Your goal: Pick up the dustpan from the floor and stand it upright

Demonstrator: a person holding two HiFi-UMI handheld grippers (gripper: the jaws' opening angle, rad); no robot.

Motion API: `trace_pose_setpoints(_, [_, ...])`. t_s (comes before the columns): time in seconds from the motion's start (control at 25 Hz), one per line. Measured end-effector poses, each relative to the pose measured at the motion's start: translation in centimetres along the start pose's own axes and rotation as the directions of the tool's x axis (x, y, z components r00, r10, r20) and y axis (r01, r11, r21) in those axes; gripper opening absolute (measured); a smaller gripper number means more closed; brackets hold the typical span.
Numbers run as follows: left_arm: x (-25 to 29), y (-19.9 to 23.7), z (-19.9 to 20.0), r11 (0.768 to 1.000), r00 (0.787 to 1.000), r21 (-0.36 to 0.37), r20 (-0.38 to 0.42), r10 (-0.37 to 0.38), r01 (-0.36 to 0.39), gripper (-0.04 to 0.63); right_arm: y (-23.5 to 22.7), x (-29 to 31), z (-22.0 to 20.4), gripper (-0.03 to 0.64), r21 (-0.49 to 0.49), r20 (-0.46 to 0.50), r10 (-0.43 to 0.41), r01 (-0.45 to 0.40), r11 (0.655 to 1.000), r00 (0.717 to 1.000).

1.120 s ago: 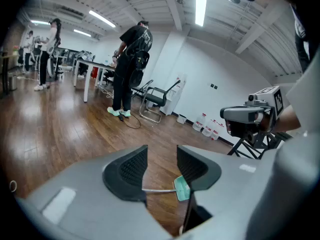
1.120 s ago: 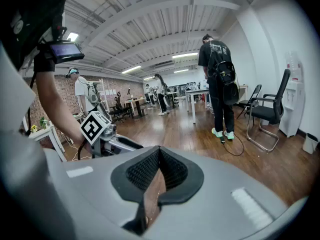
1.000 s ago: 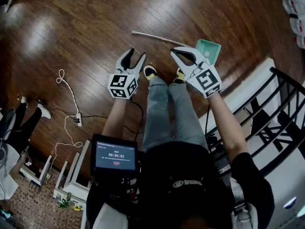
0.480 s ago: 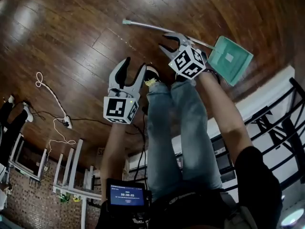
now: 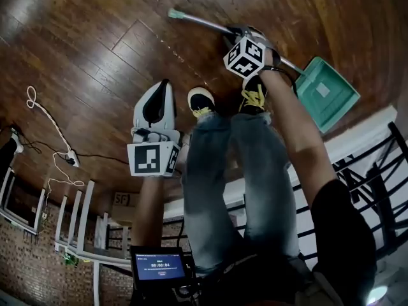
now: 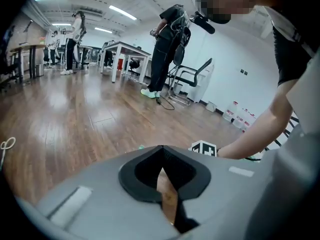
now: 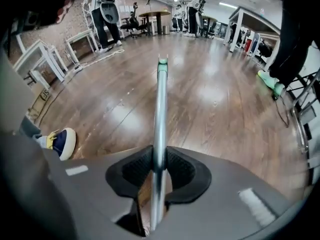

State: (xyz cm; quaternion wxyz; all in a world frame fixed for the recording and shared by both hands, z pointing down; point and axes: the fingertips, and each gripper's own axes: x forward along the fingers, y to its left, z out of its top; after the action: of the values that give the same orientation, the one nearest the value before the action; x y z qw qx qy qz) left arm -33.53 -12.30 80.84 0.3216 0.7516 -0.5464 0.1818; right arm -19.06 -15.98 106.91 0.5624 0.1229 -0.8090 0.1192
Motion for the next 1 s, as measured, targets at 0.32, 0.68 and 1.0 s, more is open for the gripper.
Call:
trace_pose_setpoints(0.32, [-4.6, -2.8, 9.0, 0.999, 0.996, 0.018, 0.076, -0.051, 0.05, 0.018, -5.1, -15.4, 5.9, 0.087, 0.183, 0.239, -0.216, 0.175, 0.968, 0.947])
trace_pose_setpoints(0.68, [-9.5, -14.0, 17.0, 0.953, 0.962, 0.188, 0.09, -0.26, 0.24, 0.018, -5.7, -32.4, 1.4, 0.087, 0.45, 0.357, -0.399, 0.219, 0.866, 0.845])
trace_pose_setpoints(1.0, [-12.7, -23.5, 16.5, 0.901, 0.935, 0.281, 0.037, -0.354, 0.33, 0.018, 0.6, -41.8, -7.6, 0.087, 0.579, 0.385, -0.541, 0.261, 0.773, 0.747])
